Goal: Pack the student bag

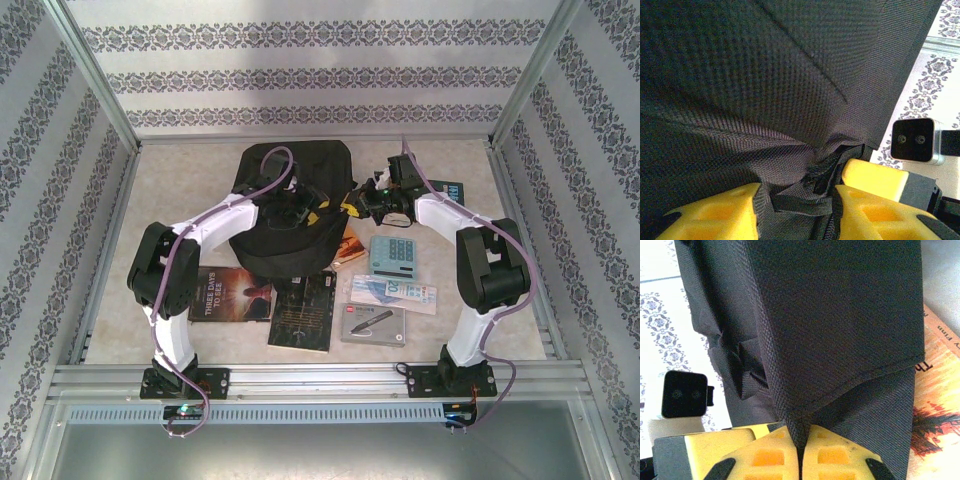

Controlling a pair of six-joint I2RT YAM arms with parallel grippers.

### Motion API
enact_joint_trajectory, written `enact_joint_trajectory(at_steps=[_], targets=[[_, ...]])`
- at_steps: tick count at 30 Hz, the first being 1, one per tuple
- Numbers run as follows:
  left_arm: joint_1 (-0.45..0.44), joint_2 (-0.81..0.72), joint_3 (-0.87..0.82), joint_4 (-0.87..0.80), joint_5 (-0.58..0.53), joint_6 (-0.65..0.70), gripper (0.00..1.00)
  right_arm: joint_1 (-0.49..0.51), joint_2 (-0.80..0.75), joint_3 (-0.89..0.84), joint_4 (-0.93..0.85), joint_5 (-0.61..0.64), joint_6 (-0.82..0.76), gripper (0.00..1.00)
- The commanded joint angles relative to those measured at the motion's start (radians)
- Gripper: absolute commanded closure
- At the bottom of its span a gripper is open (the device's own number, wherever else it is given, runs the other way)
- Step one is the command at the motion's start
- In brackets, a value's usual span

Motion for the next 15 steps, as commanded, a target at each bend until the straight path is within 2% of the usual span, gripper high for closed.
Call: enact_joint_trajectory(at_steps=[1,9,15], targets=[[-0.018,0.016,-0.026,0.053,0.016,-0.066,0.60,-0.004,-0.055,-0.013,0.070,-0.033,0.032,1.00],[-0.023,0.035,-0.035,0.072,0.011,-0.095,0.69,0.005,-0.055,-0.018,0.076,-0.035,0.034,1.00],[-0.022,0.050,-0.026,0.082,0.007,-0.102,0.82,0.005,-0.060,-0.019,0.071,-0.035,0.029,1.00]])
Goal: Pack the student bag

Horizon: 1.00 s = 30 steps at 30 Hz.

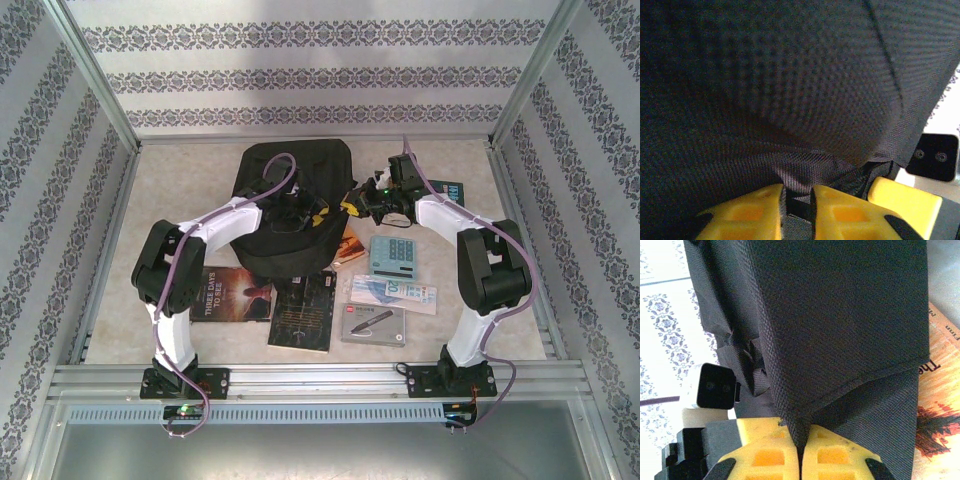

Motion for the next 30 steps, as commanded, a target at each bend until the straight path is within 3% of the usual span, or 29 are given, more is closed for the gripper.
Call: enact_joint_trajectory(at_steps=[1,7,30], targets=[[-0.014,0.018,-0.004,0.038,0.002,-0.027,0.86,0.004,-0.049,-0.004,0.040,-0.032,0.005,1.00],[-0.010,-0.001,-0.001,0.036,-0.012,-0.027,1.00,-0.002,-0.045,-0.008,0.031,-0.030,-0.006,1.00],[0.008,-0.131,-0.041,-0.039,-0.032,0.078,1.00,-0.036,-0.062,-0.032,-0.003,0.009,-0.035,1.00]])
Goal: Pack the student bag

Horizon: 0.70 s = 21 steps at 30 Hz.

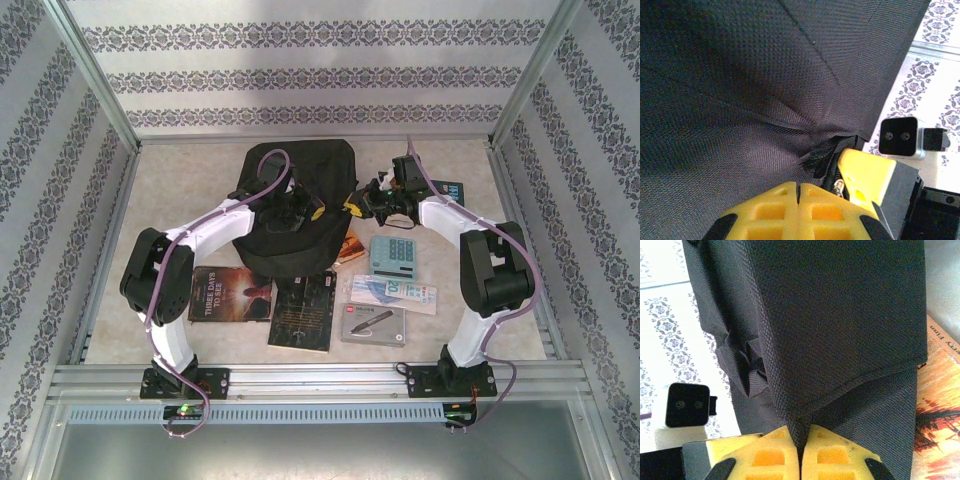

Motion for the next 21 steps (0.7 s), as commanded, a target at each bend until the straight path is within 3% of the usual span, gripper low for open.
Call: enact_joint_trajectory(at_steps=[1,17,21], targets=[[-0.002,-0.041,-0.003,-0.055,-0.021,0.051,1.00,-0.018,-0.044,-0.009,-0.005,0.016,-0.027,1.00],[-0.014,-0.146,-0.045,-0.214,-0.045,0.183,1.00,-0.038,-0.049,0.028,-0.126,0.104,-0.094,1.00],[-0.015,-0.139,-0.039,-0.214,-0.051,0.190,1.00,-0.038,-0.046,0.036,-0.138,0.109,-0.102,0.94]])
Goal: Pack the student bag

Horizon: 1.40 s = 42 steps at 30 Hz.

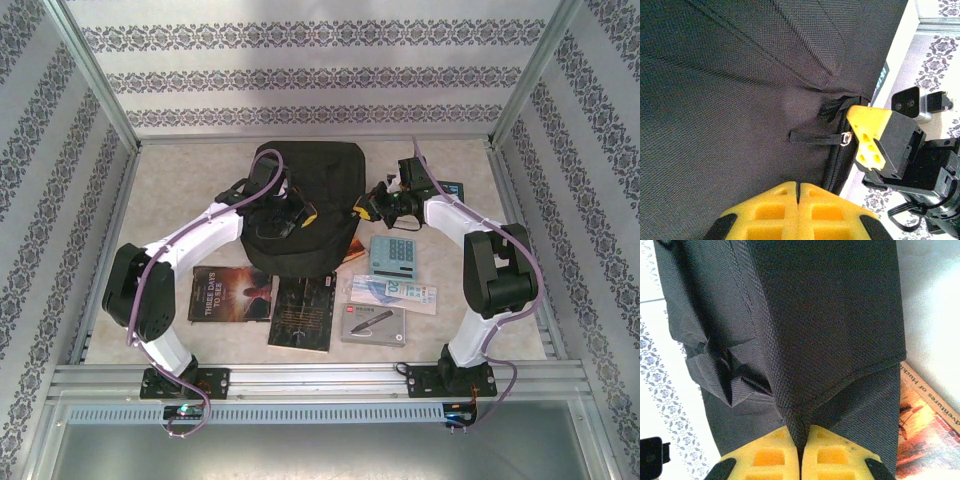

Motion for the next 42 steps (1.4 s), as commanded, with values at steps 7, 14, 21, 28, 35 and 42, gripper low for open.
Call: enact_joint_trajectory(at_steps=[7,14,21,28,35,42], targets=[[-0.014,0.068,0.046,0.029,0.026,0.018,0.75,-0.010,-0.041,-0.002,0.069,-0.032,0.020,1.00],[-0.017,0.165,0.098,0.128,0.142,0.122,0.52,-0.008,-0.069,-0.038,0.230,-0.121,0.123,1.00],[-0.015,0.229,0.167,0.101,0.219,0.371,0.51,-0.002,-0.068,-0.058,0.341,-0.176,0.180,1.00],[-0.010,0.240,0.194,0.126,0.245,0.526,0.50,0.002,-0.069,-0.068,0.361,-0.198,0.184,1.00],[-0.011,0.261,0.215,0.173,0.278,0.622,0.53,0.021,-0.060,-0.066,0.388,-0.236,0.200,1.00],[-0.011,0.284,0.249,0.159,0.271,0.671,0.58,0.037,-0.057,-0.061,0.393,-0.245,0.207,1.00]])
